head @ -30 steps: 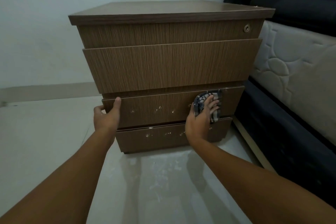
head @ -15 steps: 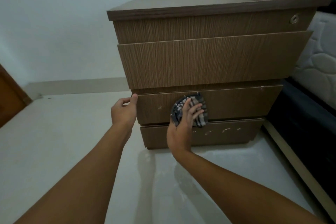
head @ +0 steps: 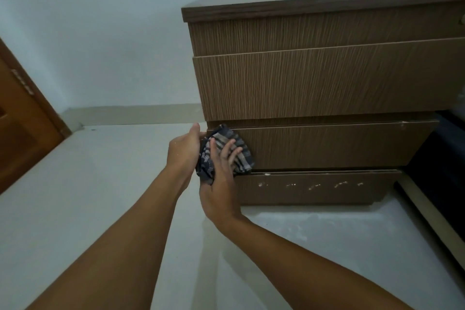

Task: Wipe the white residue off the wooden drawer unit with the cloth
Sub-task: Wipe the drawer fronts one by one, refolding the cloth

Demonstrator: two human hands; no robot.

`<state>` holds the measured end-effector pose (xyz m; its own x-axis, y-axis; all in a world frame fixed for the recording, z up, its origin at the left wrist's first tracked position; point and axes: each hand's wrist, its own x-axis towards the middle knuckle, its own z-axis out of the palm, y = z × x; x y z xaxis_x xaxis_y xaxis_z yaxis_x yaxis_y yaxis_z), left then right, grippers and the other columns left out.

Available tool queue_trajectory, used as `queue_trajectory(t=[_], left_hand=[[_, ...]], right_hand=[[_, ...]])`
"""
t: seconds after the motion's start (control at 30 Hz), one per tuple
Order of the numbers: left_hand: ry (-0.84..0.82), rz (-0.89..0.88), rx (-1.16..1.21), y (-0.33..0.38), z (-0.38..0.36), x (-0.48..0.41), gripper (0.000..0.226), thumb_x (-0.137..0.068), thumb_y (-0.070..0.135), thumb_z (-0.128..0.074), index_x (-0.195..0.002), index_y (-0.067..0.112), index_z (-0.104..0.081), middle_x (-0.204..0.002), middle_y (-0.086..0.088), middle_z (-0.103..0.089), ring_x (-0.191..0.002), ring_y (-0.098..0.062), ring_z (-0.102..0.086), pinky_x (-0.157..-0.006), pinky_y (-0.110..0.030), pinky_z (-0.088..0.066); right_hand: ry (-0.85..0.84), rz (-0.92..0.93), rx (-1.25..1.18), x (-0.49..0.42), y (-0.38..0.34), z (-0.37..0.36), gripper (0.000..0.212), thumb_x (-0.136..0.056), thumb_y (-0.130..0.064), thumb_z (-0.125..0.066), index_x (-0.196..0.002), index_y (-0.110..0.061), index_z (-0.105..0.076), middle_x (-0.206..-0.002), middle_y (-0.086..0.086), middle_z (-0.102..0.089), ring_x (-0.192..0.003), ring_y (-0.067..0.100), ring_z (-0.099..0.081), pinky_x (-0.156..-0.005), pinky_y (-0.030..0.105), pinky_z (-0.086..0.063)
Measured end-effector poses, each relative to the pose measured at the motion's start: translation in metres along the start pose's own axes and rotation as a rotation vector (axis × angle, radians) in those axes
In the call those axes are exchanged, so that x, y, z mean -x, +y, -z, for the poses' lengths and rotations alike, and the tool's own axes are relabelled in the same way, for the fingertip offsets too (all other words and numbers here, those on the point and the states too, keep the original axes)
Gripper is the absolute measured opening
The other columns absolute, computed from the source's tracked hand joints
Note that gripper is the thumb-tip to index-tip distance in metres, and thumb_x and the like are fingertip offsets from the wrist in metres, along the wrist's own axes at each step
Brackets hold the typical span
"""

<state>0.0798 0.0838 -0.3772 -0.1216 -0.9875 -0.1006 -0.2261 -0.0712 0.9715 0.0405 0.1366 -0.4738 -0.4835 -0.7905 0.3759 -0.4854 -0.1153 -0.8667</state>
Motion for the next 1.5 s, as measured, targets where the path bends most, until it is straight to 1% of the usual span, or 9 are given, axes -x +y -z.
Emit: queue_trajectory(t=[0.2, 0.33, 0.43, 0.57, 0.8, 0.9, 1.07, 1.37, 1.5], left_hand=[[-0.054, 0.048, 0.042, 0.003, 0.011, 0.001, 0.051, -0.098, 0.057, -0.030, -0.091, 0.024, -0.069, -0.100, -0.005, -0.067, -0.095, -0.020, -0.063, -0.082, -0.034, -0.047], [-0.063, 0.064, 0.055, 0.003, 0.010, 0.001, 0.062, -0.096, 0.062, -0.025, -0.113, 0.017, -0.066, -0.109, -0.007, -0.066, -0.104, -0.023, -0.061, -0.090, -0.037, -0.045], [-0.059, 0.073, 0.098, 0.002, 0.011, 0.001, 0.063, -0.095, 0.063, -0.025, -0.113, 0.018, -0.066, -0.111, -0.008, -0.066, -0.105, -0.024, -0.061, -0.093, -0.039, -0.046], [-0.057, 0.093, 0.059, -0.009, 0.017, 0.002, 0.060, -0.096, 0.064, -0.024, -0.110, 0.023, -0.065, -0.109, -0.008, -0.066, -0.100, -0.022, -0.062, -0.093, -0.041, -0.048], [-0.055, 0.172, -0.183, -0.040, 0.014, -0.002, 0.034, -0.097, 0.034, -0.050, -0.125, 0.017, -0.060, -0.128, -0.006, -0.061, -0.113, -0.027, -0.056, -0.085, -0.038, -0.047], [-0.106, 0.183, -0.268, -0.052, -0.003, 0.004, 0.039, -0.097, 0.025, -0.051, -0.135, 0.014, -0.055, -0.132, -0.008, -0.058, -0.107, -0.025, -0.055, -0.069, -0.028, -0.046], [-0.142, 0.236, -0.261, -0.073, -0.040, 0.018, 0.044, -0.102, 0.028, -0.041, -0.141, 0.007, -0.044, -0.139, -0.013, -0.051, -0.122, -0.031, -0.050, -0.093, -0.037, -0.042], [0.086, 0.242, -0.127, -0.097, -0.073, 0.010, 0.039, -0.096, 0.026, -0.053, -0.131, 0.013, -0.043, -0.106, -0.009, -0.051, -0.093, -0.027, -0.050, -0.080, -0.036, -0.045], [0.160, 0.246, -0.037, -0.100, -0.077, 0.008, 0.036, -0.095, 0.024, -0.055, -0.128, 0.014, -0.044, -0.104, -0.008, -0.050, -0.092, -0.026, -0.050, -0.077, -0.036, -0.046]], right_hand=[[-0.104, 0.036, -0.070, 0.001, -0.001, -0.005, 0.088, -0.093, -0.002, -0.052, -0.141, -0.057, -0.005, -0.155, -0.021, 0.022, -0.141, 0.003, 0.029, -0.120, 0.047, -0.004], [-0.183, 0.039, -0.151, 0.001, 0.000, 0.002, 0.078, -0.095, -0.006, -0.054, -0.143, -0.055, -0.016, -0.156, -0.028, 0.011, -0.142, -0.005, 0.020, -0.117, 0.030, -0.007], [-0.273, -0.096, -0.267, 0.002, -0.011, 0.011, 0.060, -0.096, -0.018, -0.056, -0.129, -0.064, -0.036, -0.158, -0.007, -0.028, -0.144, 0.006, -0.022, -0.114, 0.030, -0.024], [-0.293, -0.445, -0.507, -0.001, -0.021, 0.032, 0.015, -0.094, -0.030, -0.059, -0.109, -0.030, -0.061, -0.112, 0.005, -0.069, -0.103, 0.024, -0.065, -0.098, 0.044, -0.049], [-0.301, -0.638, -0.513, 0.012, 0.003, 0.081, 0.022, -0.089, -0.031, -0.065, -0.105, -0.014, -0.067, -0.090, 0.007, -0.076, -0.082, 0.027, -0.073, -0.077, 0.036, -0.058], [-0.357, -0.722, -0.462, 0.017, 0.020, 0.111, 0.033, -0.088, -0.036, -0.067, -0.108, -0.011, -0.068, -0.096, 0.010, -0.076, -0.087, 0.028, -0.074, -0.087, 0.043, -0.057], [-0.247, -0.881, -0.477, 0.025, 0.042, 0.159, 0.039, -0.085, -0.038, -0.071, -0.110, -0.009, -0.066, -0.097, 0.014, -0.076, -0.088, 0.031, -0.073, -0.088, 0.049, -0.056], [-0.257, -0.950, -0.412, 0.039, 0.054, 0.228, 0.040, -0.077, -0.023, -0.080, -0.110, -0.005, -0.064, -0.096, 0.019, -0.075, -0.088, 0.034, -0.073, -0.079, 0.046, -0.059], [-0.105, -0.894, -0.310, 0.043, 0.061, 0.238, 0.032, -0.077, -0.022, -0.081, -0.102, -0.009, -0.066, -0.087, 0.014, -0.076, -0.078, 0.030, -0.074, -0.070, 0.040, -0.061]])
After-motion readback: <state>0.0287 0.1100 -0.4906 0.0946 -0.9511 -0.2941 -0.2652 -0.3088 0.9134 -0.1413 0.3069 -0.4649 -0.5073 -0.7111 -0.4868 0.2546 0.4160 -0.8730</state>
